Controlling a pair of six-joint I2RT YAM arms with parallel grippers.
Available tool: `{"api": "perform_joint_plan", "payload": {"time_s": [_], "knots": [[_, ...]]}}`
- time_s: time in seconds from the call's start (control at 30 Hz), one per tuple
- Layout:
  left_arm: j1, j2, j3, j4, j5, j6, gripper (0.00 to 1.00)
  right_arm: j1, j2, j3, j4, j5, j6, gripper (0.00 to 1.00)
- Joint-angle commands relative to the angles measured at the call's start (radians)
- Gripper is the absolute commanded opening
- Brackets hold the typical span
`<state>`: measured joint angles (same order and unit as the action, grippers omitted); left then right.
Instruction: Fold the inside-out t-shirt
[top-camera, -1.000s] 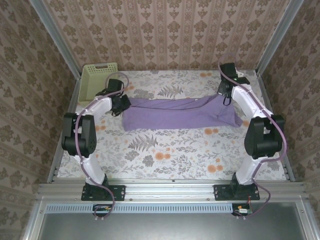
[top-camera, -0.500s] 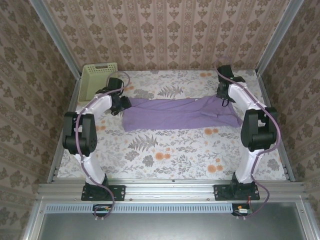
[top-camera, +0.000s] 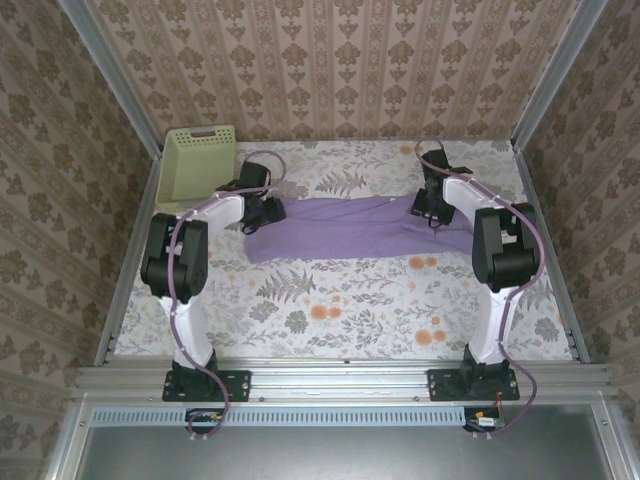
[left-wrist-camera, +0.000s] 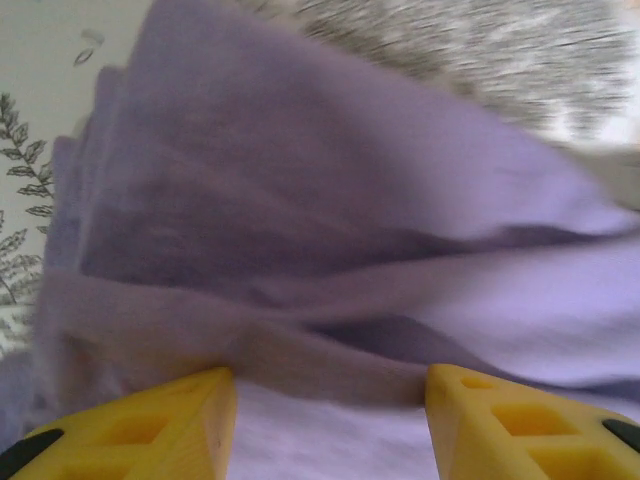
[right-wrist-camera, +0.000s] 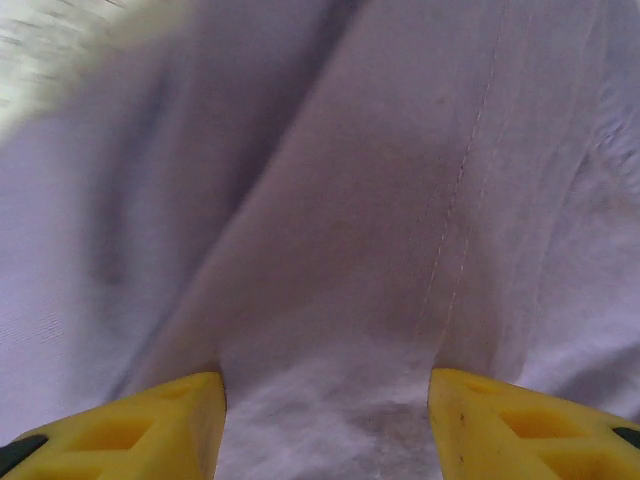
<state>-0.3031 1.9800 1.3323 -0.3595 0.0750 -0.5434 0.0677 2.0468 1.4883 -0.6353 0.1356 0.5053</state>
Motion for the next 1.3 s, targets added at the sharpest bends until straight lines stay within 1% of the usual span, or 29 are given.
{"api": "perform_joint_plan", "payload": {"time_s": [0.0, 0.03, 0.1, 0.13, 0.23, 0.33, 0.43, 0.57, 0.67, 0.77, 0.83, 0.93, 1.03, 1.27], "knots": [[0.037, 0.046, 0.057, 0.02, 0.031, 0.026, 0.53, -0.059, 0.058, 0.043, -0.031, -0.008, 0.053, 0.58], [0.042, 0.056, 0.064, 0.012, 0.028, 0.029, 0.54, -0.073, 0.069, 0.044, -0.027, -0.004, 0.056, 0.58], [0.05, 0.066, 0.066, 0.002, 0.025, 0.037, 0.55, -0.122, 0.101, 0.061, -0.02, -0.079, 0.069, 0.58], [0.052, 0.064, 0.068, -0.007, 0.021, 0.039, 0.56, -0.137, 0.108, 0.071, -0.019, -0.089, 0.068, 0.58], [0.053, 0.028, 0.073, -0.047, -0.003, 0.052, 0.61, -0.151, 0.084, 0.108, -0.055, -0.025, 0.037, 0.66], [0.048, -0.059, 0.048, -0.086, -0.017, 0.049, 0.65, -0.157, 0.014, 0.1, -0.07, -0.035, -0.002, 0.74], [0.012, -0.184, -0.05, -0.069, -0.012, 0.022, 0.67, -0.157, -0.088, 0.017, -0.058, -0.059, -0.007, 0.76], [-0.08, -0.33, -0.219, -0.052, -0.065, -0.028, 0.66, -0.156, -0.243, -0.156, -0.015, -0.057, -0.001, 0.77], [-0.123, -0.375, -0.318, -0.048, -0.112, -0.063, 0.64, -0.157, -0.318, -0.258, 0.009, -0.065, 0.015, 0.77], [-0.125, -0.375, -0.398, 0.008, -0.091, -0.082, 0.58, -0.156, -0.359, -0.338, 0.041, -0.079, 0.032, 0.77], [-0.125, -0.354, -0.413, 0.025, -0.082, -0.083, 0.55, -0.156, -0.364, -0.367, 0.052, -0.082, 0.041, 0.77], [-0.125, -0.321, -0.432, 0.082, -0.048, -0.075, 0.52, -0.163, -0.346, -0.387, 0.065, -0.086, 0.054, 0.77], [-0.126, -0.278, -0.428, 0.117, -0.03, -0.068, 0.47, -0.194, -0.293, -0.379, 0.072, -0.103, 0.07, 0.77], [-0.116, -0.227, -0.409, 0.158, -0.025, -0.029, 0.32, -0.216, -0.224, -0.348, 0.073, -0.056, 0.081, 0.77]]}}
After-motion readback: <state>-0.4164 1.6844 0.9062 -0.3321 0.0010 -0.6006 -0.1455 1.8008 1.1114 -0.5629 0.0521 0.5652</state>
